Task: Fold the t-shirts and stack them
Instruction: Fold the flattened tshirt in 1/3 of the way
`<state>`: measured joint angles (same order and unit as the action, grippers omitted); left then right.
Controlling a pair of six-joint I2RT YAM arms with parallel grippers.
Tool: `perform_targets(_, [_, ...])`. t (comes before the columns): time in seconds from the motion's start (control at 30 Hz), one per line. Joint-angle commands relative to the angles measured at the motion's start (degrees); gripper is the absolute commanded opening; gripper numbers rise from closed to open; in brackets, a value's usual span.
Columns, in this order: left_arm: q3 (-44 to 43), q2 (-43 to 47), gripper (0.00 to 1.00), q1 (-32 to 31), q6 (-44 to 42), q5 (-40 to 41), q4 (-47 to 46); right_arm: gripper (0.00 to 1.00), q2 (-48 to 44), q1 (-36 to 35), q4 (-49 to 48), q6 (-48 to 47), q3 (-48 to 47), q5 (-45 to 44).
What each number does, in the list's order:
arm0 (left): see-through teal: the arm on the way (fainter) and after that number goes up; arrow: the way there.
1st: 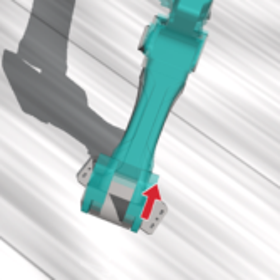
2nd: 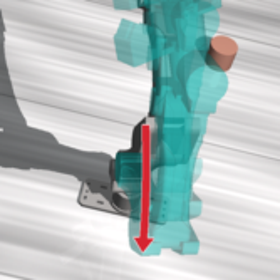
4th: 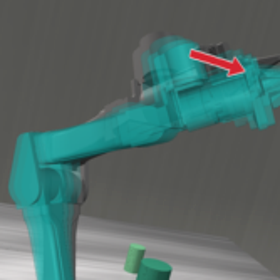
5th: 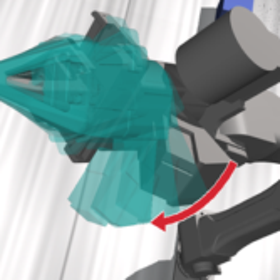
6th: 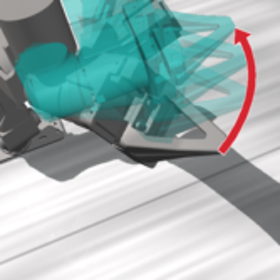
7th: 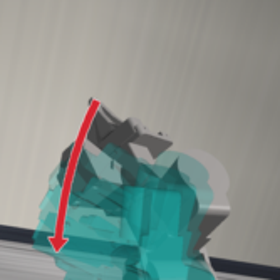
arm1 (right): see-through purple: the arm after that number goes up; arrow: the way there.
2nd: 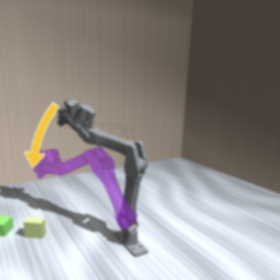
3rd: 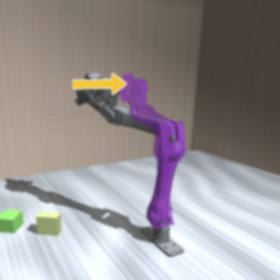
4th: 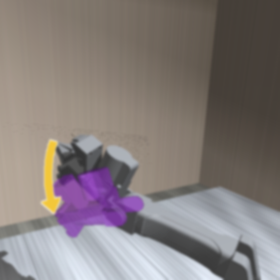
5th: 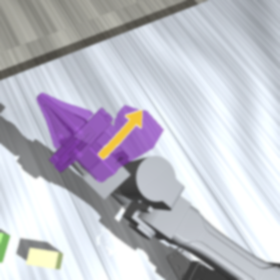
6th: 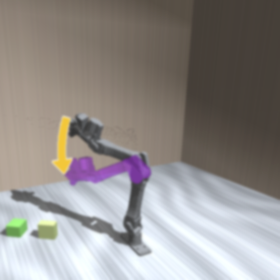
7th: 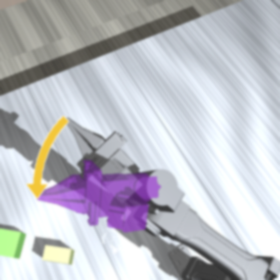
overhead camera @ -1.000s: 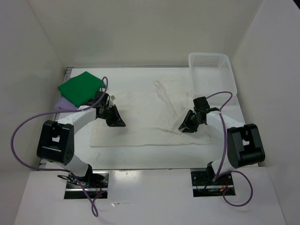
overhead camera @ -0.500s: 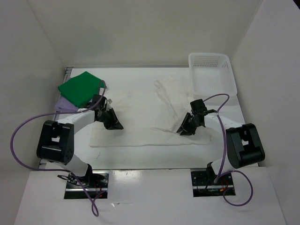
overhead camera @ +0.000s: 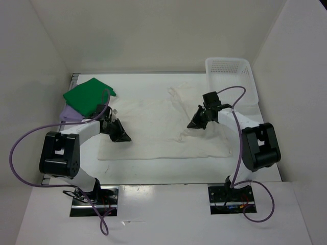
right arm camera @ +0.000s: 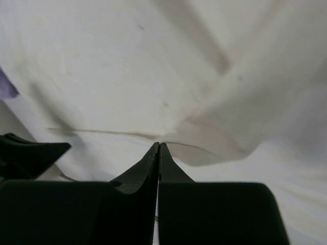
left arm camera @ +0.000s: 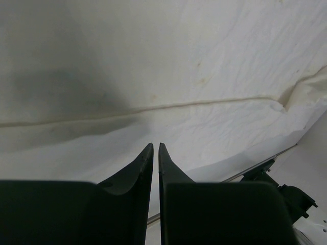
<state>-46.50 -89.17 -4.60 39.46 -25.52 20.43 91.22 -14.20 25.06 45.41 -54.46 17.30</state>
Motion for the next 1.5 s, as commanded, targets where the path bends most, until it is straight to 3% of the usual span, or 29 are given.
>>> perform_targets(0.0, [-1.6,1.7,0.14,0.2,0.4,-2.5,-0.7,0.00,4.8,-2.1,-3.1,1.5,-8.3,2.5])
perform_targets(0.17, [-2.1,2.2,0.14,0.2,1.0,-2.5,-0.6,0.00,14.0,-5.4,-3.6,3.2,-21.6,2.5])
perform_targets(0.33, [-2.7,4.0,0.19,0.2,1.0,-2.5,0.5,0.50,15.6,-7.9,-0.4,1.4,-26.6,-1.8])
perform_targets(0.4, [-2.7,5.6,0.22,0.2,1.5,-2.5,0.5,0.59,12.2,-7.9,-1.6,0.6,-22.3,-2.6])
perform_targets(0.47, [-3.4,6.3,0.23,-1.3,1.5,-0.9,1.3,0.59,9.3,-7.9,-1.6,0.0,-19.2,-4.6])
perform_targets(0.5, [-3.4,6.3,0.23,-2.0,1.5,-0.4,1.3,0.53,6.3,-7.9,-1.6,0.0,-16.0,-4.6])
perform_targets(0.53, [-4.0,6.3,0.23,-3.8,1.5,0.1,1.9,0.35,4.9,-7.9,-1.6,0.0,-14.3,-5.3])
perform_targets(0.6, [-4.0,6.3,0.23,-5.7,1.5,0.9,1.9,0.17,2.0,-8.4,-2.4,0.7,-8.1,-5.3])
perform_targets(0.63, [-4.0,5.4,0.23,-6.6,2.0,1.6,1.9,0.03,-0.2,-8.4,-2.9,0.7,-5.9,-5.3])
perform_targets(0.67, [-4.0,4.9,0.23,-8.0,2.6,1.6,1.9,0.00,-1.0,-8.4,-2.9,1.4,-3.7,-5.3])
perform_targets(0.77, [-4.7,2.5,0.23,-11.7,3.3,1.6,0.8,0.00,-2.7,-9.0,-4.7,2.8,4.9,-5.3])
perform_targets(0.93, [-1.5,-3.2,0.19,-13.3,5.5,2.2,-0.2,0.00,-1.4,-10.3,-5.2,2.8,7.3,-7.9])
perform_targets(1.0, [1.0,-5.9,0.14,-11.6,6.9,2.2,-0.8,0.00,-0.8,-10.3,-5.2,3.4,8.5,-9.5])
perform_targets(1.1, [6.7,-7.1,0.14,-8.0,8.2,0.5,-0.8,0.00,-0.1,-10.9,-4.7,4.9,12.2,-9.5])
perform_targets(1.37, [16.8,6.3,0.19,-4.6,10.1,-1.6,6.0,0.00,-17.2,-14.7,-2.1,14.7,27.1,-5.3])
perform_targets(1.47, [13.2,10.6,0.34,-4.1,10.1,-2.1,8.5,0.14,-21.1,-14.1,-1.1,15.4,24.8,-5.3])
